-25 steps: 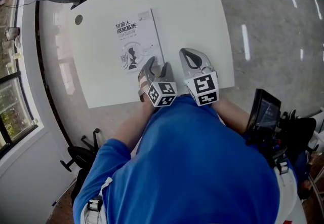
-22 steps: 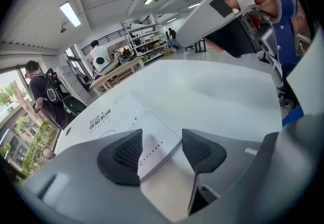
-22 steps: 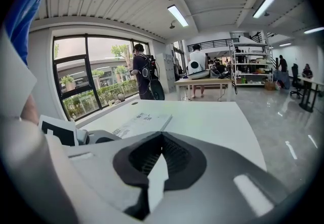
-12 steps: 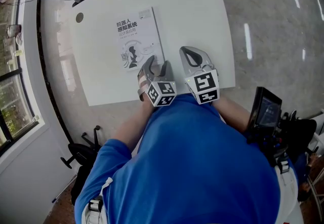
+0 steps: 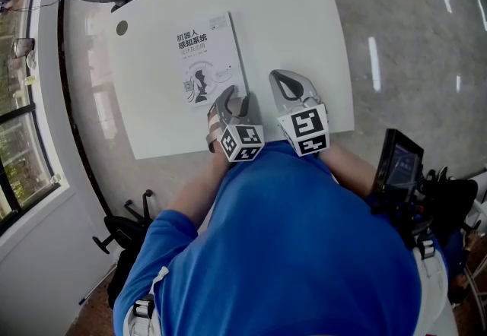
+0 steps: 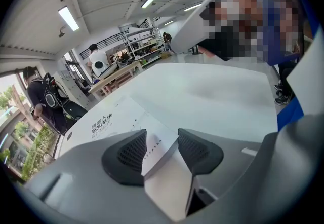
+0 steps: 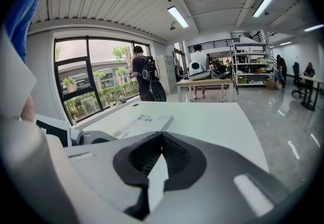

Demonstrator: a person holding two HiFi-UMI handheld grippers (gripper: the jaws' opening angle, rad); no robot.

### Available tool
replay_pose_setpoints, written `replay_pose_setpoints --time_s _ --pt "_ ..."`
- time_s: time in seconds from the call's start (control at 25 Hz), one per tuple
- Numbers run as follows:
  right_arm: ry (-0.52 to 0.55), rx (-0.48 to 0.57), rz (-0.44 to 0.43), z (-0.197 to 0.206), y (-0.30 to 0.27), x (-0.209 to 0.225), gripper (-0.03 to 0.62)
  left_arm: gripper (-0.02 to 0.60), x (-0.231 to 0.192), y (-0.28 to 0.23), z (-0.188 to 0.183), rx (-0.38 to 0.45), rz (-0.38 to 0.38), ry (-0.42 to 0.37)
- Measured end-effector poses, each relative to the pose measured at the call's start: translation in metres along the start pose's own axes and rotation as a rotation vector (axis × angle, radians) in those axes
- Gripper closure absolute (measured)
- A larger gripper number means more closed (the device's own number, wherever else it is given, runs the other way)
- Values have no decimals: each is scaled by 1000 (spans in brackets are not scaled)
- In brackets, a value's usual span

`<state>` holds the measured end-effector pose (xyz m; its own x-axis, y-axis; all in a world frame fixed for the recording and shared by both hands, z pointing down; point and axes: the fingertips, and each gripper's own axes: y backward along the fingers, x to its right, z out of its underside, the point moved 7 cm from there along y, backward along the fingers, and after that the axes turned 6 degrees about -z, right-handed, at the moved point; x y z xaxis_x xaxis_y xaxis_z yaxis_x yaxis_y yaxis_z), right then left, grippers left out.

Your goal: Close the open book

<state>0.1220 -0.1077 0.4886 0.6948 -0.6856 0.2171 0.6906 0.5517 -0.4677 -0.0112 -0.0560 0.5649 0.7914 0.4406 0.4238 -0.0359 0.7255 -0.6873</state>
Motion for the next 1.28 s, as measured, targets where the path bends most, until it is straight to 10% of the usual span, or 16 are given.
replay_pose_setpoints --time_s 1.28 --pt "-6 1 -2 2 -1 3 591 477 -4 5 5 39 118 73"
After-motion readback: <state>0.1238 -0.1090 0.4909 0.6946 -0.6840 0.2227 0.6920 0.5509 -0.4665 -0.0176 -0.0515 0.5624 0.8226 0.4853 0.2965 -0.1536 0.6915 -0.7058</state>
